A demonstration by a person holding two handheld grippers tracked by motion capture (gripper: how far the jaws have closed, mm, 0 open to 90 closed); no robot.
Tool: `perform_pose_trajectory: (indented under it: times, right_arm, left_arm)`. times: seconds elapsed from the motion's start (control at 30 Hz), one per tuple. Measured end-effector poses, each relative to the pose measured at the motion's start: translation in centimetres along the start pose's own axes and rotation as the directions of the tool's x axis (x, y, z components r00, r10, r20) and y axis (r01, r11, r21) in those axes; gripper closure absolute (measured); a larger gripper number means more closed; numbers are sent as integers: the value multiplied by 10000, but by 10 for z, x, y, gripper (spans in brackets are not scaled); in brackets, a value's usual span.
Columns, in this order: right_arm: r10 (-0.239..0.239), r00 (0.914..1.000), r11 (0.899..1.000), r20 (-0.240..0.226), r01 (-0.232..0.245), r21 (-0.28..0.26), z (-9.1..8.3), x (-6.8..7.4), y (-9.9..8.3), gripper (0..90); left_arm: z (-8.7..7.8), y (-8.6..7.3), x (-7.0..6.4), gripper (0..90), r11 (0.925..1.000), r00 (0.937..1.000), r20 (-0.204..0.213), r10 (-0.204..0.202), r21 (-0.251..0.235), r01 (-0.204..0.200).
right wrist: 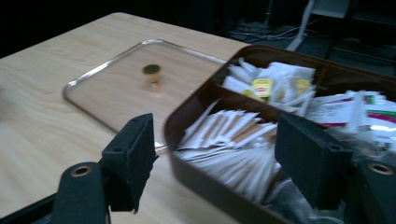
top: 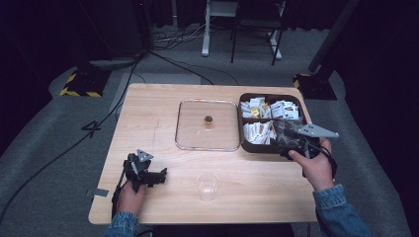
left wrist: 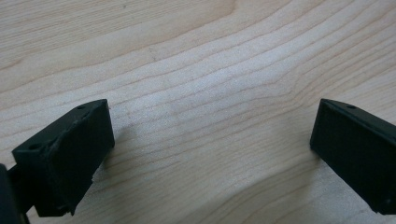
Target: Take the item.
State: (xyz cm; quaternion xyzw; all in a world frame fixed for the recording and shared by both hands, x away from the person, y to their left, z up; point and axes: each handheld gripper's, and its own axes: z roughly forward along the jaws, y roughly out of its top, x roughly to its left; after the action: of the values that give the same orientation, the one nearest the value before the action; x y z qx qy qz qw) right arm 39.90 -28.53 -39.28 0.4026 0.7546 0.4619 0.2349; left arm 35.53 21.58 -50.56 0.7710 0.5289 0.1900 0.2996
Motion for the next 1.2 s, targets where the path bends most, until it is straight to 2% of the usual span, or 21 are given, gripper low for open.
perform_pose_trajectory:
  times: [0.17, 0.33, 0.37, 0.5, 0.57, 0.73, 0.87, 0.97, 1.0, 1.2]
  right_arm:
    - [37, 9983, 9999, 590, -43, 100, 7, -29, 2, 287]
    - [-39, 9953, 9996, 967, 12, 287, 12, -48, 2, 286]
    - [-39, 9953, 9996, 967, 12, 287, 12, -48, 2, 286]
    - [-222, 9907, 9984, 1345, 150, 538, 18, -65, 0, 288]
    - [-147, 9866, 9982, 1624, 50, 605, 20, -72, -1, 291]
    - [99, 9825, 9975, 1859, -228, 675, 21, -82, 1, 293]
    - [58, 9800, 9956, 1991, -244, 908, 23, -85, 2, 318]
    - [69, 9793, 9935, 2021, -297, 1100, 25, -88, 0, 350]
    - [66, 9796, 9907, 2007, -336, 1317, 28, -90, -3, 378]
    - [-249, 9832, 9843, 1806, -74, 1762, 32, -94, -11, 484]
  left_arm:
    - [0, 0, 0, 0, 10000, 10000, 6, -4, 0, 4]
    - [0, 0, 0, 0, 10000, 10000, 6, -5, 2, 5]
    - [0, 0, 0, 0, 10000, 10000, -1, 3, 2, -3]
    - [0, 0, 0, 0, 10000, 10000, 6, -5, -1, 5]
    - [0, 0, 0, 0, 10000, 10000, 7, -3, 2, 3]
    - [0, 0, 0, 0, 10000, 10000, 2, -1, 2, 1]
    - [0, 0, 0, 0, 10000, 10000, 10, -3, 4, 3]
    - [0, 0, 0, 0, 10000, 10000, 5, 21, 14, -21]
    - [0, 0, 0, 0, 10000, 10000, 5, 0, 4, 0]
    - [0, 0, 0, 0, 10000, 10000, 7, 26, 17, -26]
